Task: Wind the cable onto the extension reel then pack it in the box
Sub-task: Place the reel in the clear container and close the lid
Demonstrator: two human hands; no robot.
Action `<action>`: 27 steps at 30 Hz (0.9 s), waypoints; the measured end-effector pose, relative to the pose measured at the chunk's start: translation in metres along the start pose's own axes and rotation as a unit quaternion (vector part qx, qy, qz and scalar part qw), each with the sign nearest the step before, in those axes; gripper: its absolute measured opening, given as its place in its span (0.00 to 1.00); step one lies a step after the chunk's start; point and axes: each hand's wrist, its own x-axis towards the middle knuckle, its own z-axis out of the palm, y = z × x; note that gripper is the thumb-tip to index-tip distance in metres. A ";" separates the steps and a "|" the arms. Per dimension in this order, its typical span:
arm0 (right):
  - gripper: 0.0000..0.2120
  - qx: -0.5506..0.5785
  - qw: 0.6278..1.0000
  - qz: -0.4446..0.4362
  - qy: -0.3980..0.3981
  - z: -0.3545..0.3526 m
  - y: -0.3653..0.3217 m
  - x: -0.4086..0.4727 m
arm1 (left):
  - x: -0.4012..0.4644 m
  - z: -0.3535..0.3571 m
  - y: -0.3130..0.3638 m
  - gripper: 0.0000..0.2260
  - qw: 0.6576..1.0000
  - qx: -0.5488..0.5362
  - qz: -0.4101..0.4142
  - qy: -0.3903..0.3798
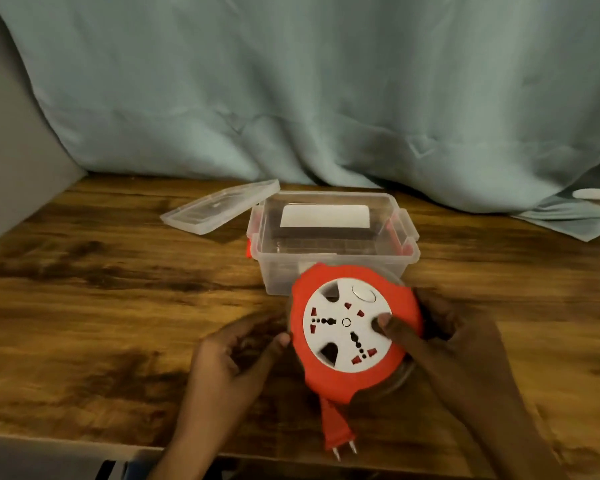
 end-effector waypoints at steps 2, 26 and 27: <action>0.22 -0.047 0.996 -0.077 -0.001 -0.011 -0.035 0.000 | 0.015 -0.006 0.004 0.13 0.993 0.037 0.073 0.079; 0.26 -0.458 0.799 -0.296 -0.253 0.051 -0.092 0.218 | 0.065 0.014 -0.029 0.22 0.959 0.189 0.178 0.117; 0.27 -0.438 0.816 -0.276 -0.257 0.052 -0.085 0.221 | 0.064 0.014 -0.030 0.22 0.958 0.194 0.177 0.116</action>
